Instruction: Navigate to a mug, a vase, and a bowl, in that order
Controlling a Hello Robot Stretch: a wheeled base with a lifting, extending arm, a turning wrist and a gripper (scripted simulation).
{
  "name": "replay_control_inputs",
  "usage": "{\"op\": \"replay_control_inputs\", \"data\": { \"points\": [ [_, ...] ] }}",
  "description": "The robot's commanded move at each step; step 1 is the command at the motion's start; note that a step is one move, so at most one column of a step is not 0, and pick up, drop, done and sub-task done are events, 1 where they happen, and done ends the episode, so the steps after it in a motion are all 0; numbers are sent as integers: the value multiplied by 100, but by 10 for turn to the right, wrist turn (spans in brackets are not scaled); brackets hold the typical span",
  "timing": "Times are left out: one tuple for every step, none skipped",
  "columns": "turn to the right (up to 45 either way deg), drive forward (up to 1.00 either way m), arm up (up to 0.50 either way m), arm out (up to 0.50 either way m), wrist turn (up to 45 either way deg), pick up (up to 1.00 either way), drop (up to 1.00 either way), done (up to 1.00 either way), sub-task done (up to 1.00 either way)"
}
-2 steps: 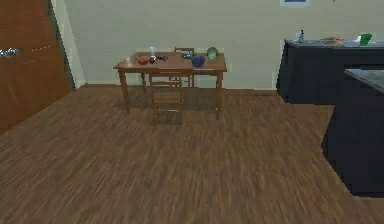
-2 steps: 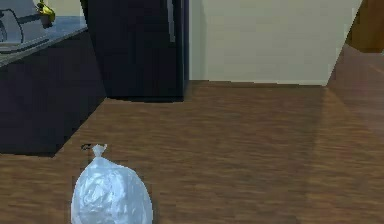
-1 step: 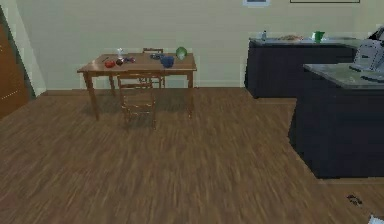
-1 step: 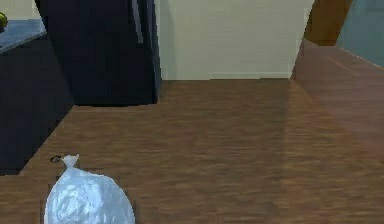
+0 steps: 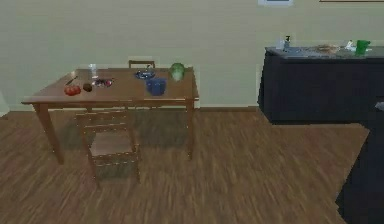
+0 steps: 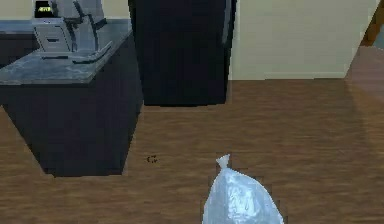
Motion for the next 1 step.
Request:
{"op": "replay_control_inputs", "data": {
  "points": [
    [180, 0, 0, 0, 0, 0, 0, 0, 0]
  ]
}}
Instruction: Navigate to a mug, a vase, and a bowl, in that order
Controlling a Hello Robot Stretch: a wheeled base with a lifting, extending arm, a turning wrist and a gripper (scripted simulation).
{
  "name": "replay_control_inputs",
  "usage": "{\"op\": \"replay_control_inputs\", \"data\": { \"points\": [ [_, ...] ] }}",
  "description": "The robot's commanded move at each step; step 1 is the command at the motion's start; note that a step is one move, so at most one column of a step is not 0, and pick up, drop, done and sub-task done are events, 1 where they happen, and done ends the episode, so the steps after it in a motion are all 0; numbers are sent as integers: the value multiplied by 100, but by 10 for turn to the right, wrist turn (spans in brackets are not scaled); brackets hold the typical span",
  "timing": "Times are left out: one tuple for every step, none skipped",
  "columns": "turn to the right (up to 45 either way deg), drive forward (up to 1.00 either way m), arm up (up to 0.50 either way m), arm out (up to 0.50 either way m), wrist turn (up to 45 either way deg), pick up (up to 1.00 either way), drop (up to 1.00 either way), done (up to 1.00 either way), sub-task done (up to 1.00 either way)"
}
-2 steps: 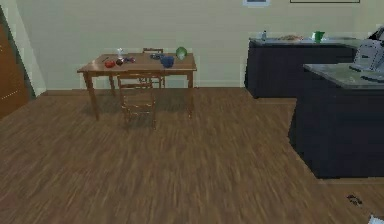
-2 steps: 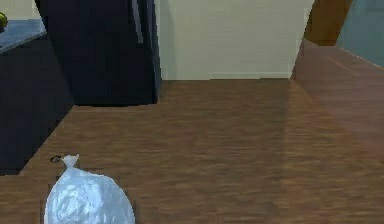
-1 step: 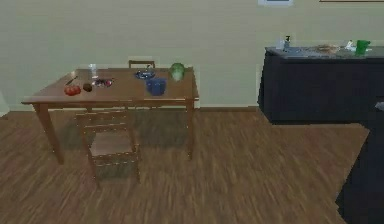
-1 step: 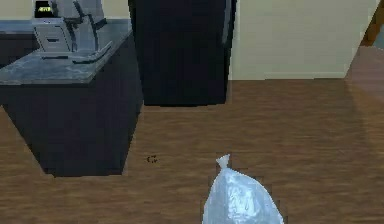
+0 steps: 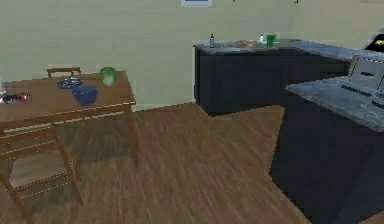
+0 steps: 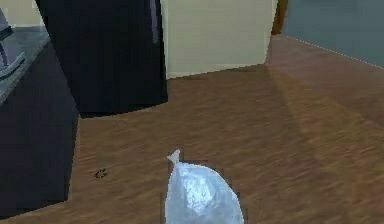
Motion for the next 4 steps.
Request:
{"op": "replay_control_inputs", "data": {
  "points": [
    [0, 100, 0, 0, 0, 0, 0, 0, 0],
    [0, 100, 0, 0, 0, 0, 0, 0, 0],
    [60, 0, 0, 0, 0, 0, 0, 0, 0],
    [0, 20, 0, 0, 0, 0, 0, 0, 0]
  ]
}}
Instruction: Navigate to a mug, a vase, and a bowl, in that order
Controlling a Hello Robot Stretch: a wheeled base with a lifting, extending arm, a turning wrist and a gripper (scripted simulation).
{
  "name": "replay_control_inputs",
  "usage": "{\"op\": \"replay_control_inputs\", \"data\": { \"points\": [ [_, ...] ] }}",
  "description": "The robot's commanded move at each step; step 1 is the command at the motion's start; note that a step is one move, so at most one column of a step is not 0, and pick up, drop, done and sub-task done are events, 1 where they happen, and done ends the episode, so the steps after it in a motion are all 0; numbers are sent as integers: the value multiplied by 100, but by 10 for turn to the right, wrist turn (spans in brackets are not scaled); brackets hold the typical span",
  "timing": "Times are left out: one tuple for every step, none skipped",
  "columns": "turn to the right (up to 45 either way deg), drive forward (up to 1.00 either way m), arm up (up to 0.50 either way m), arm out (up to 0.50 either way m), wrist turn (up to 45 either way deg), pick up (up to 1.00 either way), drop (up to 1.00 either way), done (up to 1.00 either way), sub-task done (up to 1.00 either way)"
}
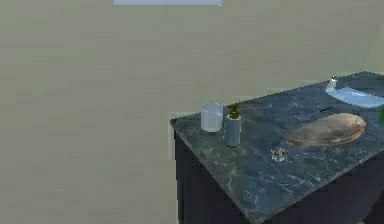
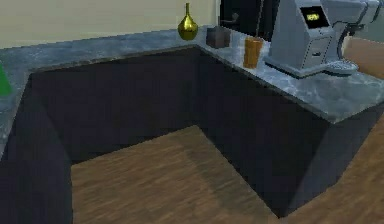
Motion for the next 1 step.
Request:
{"op": "replay_control_inputs", "data": {
  "points": [
    [0, 0, 0, 0, 0, 0, 0, 0, 100]
  ]
}}
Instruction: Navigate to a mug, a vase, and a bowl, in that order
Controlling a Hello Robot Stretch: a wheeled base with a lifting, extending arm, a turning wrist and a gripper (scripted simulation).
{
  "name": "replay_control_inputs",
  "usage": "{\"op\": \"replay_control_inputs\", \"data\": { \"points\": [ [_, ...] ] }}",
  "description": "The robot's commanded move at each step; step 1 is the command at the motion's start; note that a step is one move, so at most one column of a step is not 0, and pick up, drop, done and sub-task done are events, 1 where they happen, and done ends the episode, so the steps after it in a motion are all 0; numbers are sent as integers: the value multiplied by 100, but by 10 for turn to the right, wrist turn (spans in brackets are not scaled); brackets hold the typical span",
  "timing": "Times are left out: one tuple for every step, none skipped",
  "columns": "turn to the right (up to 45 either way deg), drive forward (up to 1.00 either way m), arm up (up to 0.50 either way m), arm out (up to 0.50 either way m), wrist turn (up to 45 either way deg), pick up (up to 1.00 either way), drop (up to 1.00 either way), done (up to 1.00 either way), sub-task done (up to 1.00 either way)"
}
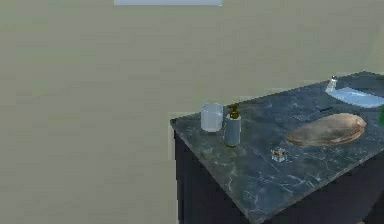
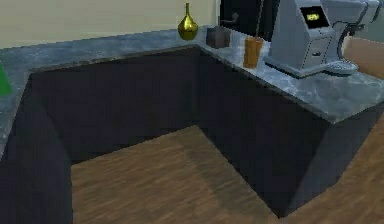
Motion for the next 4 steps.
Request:
{"op": "replay_control_inputs", "data": {
  "points": [
    [450, 0, 0, 0, 0, 0, 0, 0, 0],
    [450, 0, 0, 0, 0, 0, 0, 0, 0],
    [450, 0, 0, 0, 0, 0, 0, 0, 0],
    [180, 0, 0, 0, 0, 0, 0, 0, 0]
  ]
}}
